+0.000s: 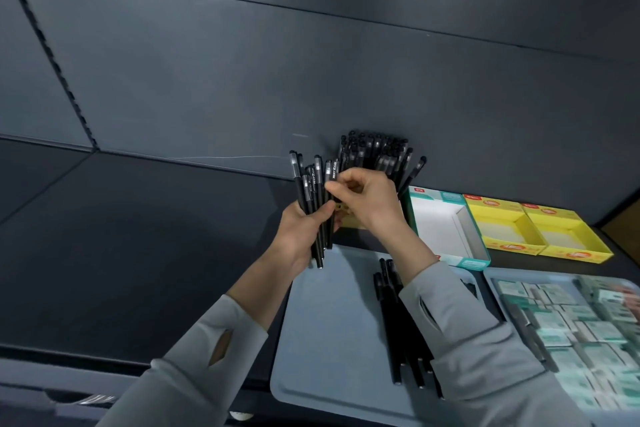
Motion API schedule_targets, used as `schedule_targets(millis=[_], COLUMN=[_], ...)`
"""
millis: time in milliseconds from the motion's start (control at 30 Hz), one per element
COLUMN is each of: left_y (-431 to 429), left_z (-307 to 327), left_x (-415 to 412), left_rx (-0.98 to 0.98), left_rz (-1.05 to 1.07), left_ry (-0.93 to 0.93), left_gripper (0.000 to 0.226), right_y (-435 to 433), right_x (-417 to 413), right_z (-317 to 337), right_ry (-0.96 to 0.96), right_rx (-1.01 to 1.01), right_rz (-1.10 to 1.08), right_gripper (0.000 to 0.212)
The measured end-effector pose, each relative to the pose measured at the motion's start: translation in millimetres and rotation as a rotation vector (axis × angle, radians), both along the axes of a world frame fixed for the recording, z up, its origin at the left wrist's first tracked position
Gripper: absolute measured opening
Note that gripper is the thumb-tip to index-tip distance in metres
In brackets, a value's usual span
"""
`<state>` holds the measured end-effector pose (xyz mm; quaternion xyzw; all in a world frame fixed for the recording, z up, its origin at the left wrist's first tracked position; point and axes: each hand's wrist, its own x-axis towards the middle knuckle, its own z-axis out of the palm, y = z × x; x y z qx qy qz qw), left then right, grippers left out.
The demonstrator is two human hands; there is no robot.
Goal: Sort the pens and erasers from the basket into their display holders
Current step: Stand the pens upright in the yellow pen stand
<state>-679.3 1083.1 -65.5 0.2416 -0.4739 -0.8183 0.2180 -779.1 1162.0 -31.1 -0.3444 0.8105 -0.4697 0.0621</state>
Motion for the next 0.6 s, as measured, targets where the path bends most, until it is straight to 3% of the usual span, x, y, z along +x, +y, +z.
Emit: schedule_targets(millis=[100, 300, 500, 600], left_y=[0.4, -8.7, -6.9, -6.8], left_z=[-3.1, -3.5, -0.6, -0.6], left_x=[-2.5, 1.2, 4.5, 4.2], left_rx=[-0.045, -0.028, -0.092, -0.057], left_rz=[0.053, 0.135, 0.052, 0.055], left_ry=[-0.067, -0.115, -0.054, -0.043], left_gripper=[0.016, 0.015, 0.032, 0.029], right_y=[5.3, 28.7, 21.2, 13.7], right_x=[-8.9, -31.1, -28.1, -28.0], right_z=[-1.4, -2.8, -11.2, -13.4], right_ry=[-0.024, 0.166, 0.23, 0.241], right_rx=[-0.021, -0.109, -0.13, -0.138], right_rz=[-0.04, -0.346, -0.27, -0.241], right_gripper=[0.014, 0.021, 0.016, 0.015])
